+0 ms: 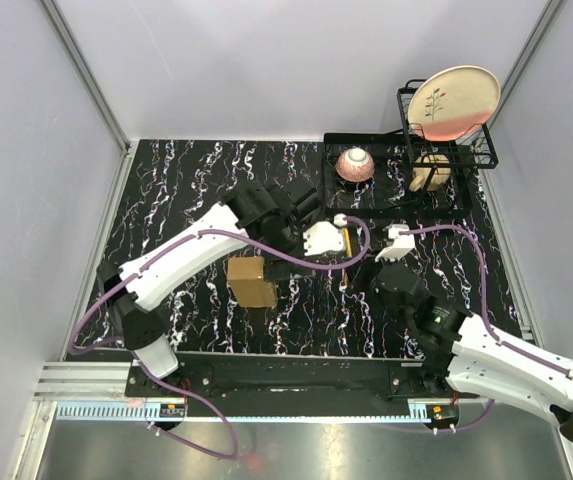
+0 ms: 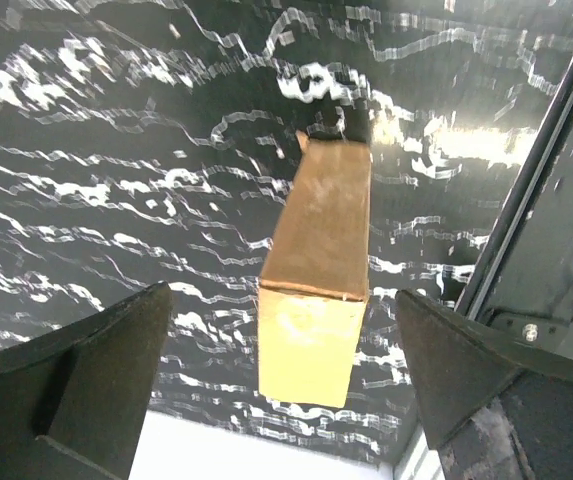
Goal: Unpack the express box
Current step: Adjust the knife.
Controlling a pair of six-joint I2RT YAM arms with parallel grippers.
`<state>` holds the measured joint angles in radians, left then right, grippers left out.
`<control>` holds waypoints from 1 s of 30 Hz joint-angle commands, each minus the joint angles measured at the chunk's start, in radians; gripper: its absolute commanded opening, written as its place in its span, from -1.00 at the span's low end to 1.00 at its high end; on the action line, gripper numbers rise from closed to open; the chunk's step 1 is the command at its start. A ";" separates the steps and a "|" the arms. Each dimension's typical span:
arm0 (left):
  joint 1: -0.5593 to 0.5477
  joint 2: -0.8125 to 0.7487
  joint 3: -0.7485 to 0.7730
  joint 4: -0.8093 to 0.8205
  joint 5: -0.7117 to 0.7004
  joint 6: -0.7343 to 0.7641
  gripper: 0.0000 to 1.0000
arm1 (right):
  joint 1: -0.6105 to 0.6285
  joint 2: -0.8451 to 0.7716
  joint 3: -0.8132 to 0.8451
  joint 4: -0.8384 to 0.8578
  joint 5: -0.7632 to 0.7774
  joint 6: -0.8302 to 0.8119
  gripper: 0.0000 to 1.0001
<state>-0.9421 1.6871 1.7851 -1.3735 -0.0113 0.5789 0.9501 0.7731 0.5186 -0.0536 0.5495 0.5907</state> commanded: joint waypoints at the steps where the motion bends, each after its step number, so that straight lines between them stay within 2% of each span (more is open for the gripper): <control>1: -0.001 -0.093 0.201 -0.176 0.100 -0.060 0.98 | 0.004 -0.040 0.089 -0.081 -0.162 -0.037 -1.00; 3: -0.003 -0.107 0.297 -0.174 0.109 -0.070 0.98 | 0.004 -0.044 0.135 -0.103 -0.230 -0.089 -1.00; 6: -0.003 -0.138 0.393 -0.168 0.125 -0.065 0.98 | 0.004 -0.046 0.211 -0.138 -0.429 -0.161 -1.00; 7: -0.003 -0.139 0.411 -0.176 0.125 -0.057 0.98 | 0.004 -0.035 0.234 -0.161 -0.539 -0.176 -1.00; 11: -0.003 -0.168 0.383 -0.176 0.103 -0.076 0.95 | 0.004 0.031 0.377 -0.251 -0.813 -0.238 -1.00; 14: -0.001 -0.205 0.385 -0.174 0.238 -0.097 0.79 | 0.004 0.100 0.478 -0.339 -0.971 -0.255 -1.00; 15: -0.003 -0.213 0.399 -0.174 0.293 -0.096 0.81 | 0.004 0.126 0.515 -0.356 -1.000 -0.258 -1.00; 16: -0.001 -0.217 0.411 -0.171 0.310 -0.097 0.92 | 0.004 0.135 0.534 -0.389 -1.049 -0.259 -1.00; 17: -0.003 -0.225 0.419 -0.161 0.315 -0.102 0.98 | 0.004 0.143 0.550 -0.408 -1.068 -0.267 -1.00; 22: -0.001 -0.274 0.378 -0.167 0.467 -0.064 0.98 | 0.004 0.160 0.662 -0.524 -1.080 -0.324 -1.00; 30: -0.003 -0.360 0.197 -0.174 0.638 0.021 0.98 | 0.004 0.212 0.796 -0.661 -1.079 -0.407 -1.00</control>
<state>-0.9428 1.3659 2.0228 -1.3705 0.4778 0.5468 0.9508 0.9630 1.2430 -0.6254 -0.5003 0.2516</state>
